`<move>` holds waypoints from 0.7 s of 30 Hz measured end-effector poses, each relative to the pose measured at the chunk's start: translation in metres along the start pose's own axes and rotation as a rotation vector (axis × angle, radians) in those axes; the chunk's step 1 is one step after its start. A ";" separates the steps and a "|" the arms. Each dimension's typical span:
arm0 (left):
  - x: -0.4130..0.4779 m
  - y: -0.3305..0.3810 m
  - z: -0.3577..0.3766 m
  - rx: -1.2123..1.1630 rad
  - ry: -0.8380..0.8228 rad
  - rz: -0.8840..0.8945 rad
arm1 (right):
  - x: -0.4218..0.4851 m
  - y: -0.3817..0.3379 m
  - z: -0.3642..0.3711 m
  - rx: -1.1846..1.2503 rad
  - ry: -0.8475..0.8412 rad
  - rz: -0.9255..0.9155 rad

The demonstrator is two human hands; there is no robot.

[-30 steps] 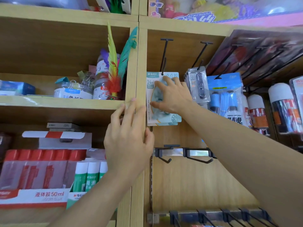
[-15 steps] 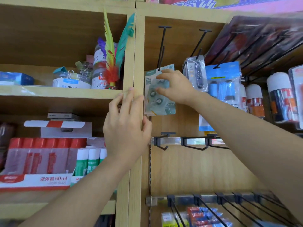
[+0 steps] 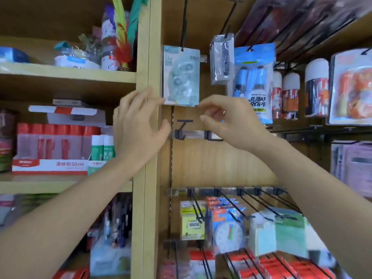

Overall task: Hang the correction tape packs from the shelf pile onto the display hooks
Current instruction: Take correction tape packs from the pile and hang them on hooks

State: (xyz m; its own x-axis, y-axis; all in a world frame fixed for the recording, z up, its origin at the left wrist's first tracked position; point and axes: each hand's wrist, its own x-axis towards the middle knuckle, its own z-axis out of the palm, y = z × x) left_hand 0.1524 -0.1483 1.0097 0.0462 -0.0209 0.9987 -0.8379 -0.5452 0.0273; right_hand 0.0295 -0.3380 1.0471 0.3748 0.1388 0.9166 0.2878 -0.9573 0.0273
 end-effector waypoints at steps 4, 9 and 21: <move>-0.083 0.018 -0.025 -0.138 -0.220 0.008 | -0.073 -0.007 0.008 -0.013 -0.048 0.019; -0.210 0.039 -0.040 -0.183 -0.521 -0.174 | -0.186 -0.009 0.037 -0.058 -0.195 0.076; -0.496 0.070 -0.078 -0.028 -1.145 -0.693 | -0.483 -0.039 0.115 0.200 -0.628 0.669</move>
State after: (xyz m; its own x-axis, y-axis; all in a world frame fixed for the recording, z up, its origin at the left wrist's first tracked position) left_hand 0.0284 -0.1105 0.5199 0.8784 -0.4422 0.1812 -0.4667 -0.7120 0.5246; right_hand -0.0615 -0.3389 0.5573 0.9074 -0.2576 0.3322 -0.0353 -0.8342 -0.5503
